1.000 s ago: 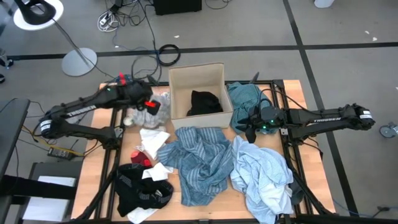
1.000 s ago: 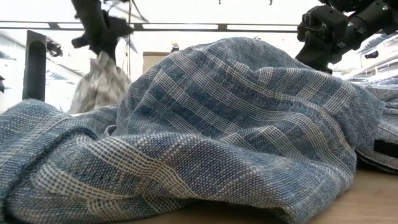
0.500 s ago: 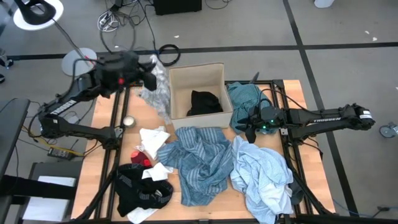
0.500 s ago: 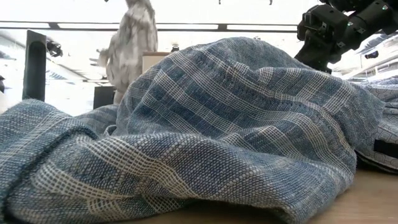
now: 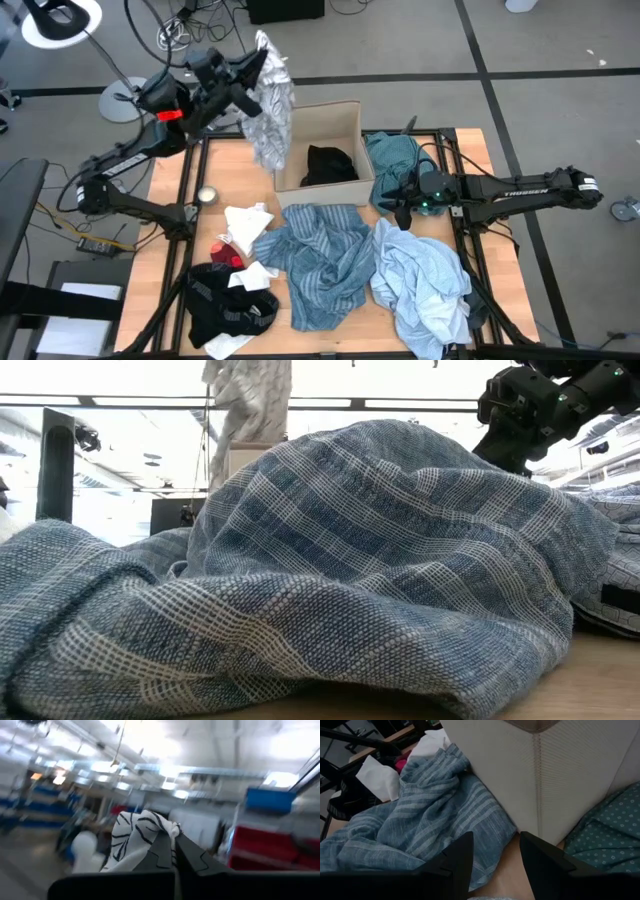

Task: Sort clothes
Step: Put the white patterned cloth into the laundry bin

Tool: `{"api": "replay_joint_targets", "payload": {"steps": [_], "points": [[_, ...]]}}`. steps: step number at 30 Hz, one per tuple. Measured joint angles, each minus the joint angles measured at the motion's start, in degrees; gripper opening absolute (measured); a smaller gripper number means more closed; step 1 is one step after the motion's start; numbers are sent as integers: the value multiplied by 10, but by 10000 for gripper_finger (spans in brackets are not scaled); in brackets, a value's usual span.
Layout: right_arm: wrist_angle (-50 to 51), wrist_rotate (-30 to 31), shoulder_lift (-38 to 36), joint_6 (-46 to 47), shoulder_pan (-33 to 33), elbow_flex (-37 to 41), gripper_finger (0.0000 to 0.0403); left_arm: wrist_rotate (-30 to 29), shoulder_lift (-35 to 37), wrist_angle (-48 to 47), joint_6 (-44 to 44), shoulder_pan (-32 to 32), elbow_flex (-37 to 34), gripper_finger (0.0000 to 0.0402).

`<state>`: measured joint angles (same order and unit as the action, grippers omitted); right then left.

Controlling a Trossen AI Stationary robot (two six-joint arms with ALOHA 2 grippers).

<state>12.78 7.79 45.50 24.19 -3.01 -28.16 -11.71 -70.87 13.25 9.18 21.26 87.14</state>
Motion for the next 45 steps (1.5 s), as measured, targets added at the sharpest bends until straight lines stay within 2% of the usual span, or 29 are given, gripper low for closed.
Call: {"api": "replay_joint_targets", "payload": {"steps": [5,9,12,15,18,21,26,30,35,41,45], "points": [[-2,0,0,-5,0,0,162,37,-72,54,17,0,76,0],[-3,0,0,-5,0,0,162,79,-133,54,21,0,163,0],[-3,0,0,-5,0,0,162,110,-167,18,31,0,224,0],[-3,0,0,-5,0,0,162,120,-187,-83,22,0,263,0],[-3,-3,0,-5,0,0,162,104,-193,-218,5,0,270,0],[-2,-3,0,-4,0,0,162,52,-196,-362,-1,0,270,0],[-2,-4,0,-9,0,0,162,10,-220,-534,0,0,270,3],[-3,-5,0,-13,0,0,162,20,-260,-593,3,-3,270,17],[-3,-5,0,-13,0,0,162,74,-332,-618,15,-4,270,41],[-3,-5,0,-12,0,0,162,104,-416,-666,33,-2,270,94],[-2,-14,0,-13,0,0,162,105,-442,-707,11,2,270,126]]}}
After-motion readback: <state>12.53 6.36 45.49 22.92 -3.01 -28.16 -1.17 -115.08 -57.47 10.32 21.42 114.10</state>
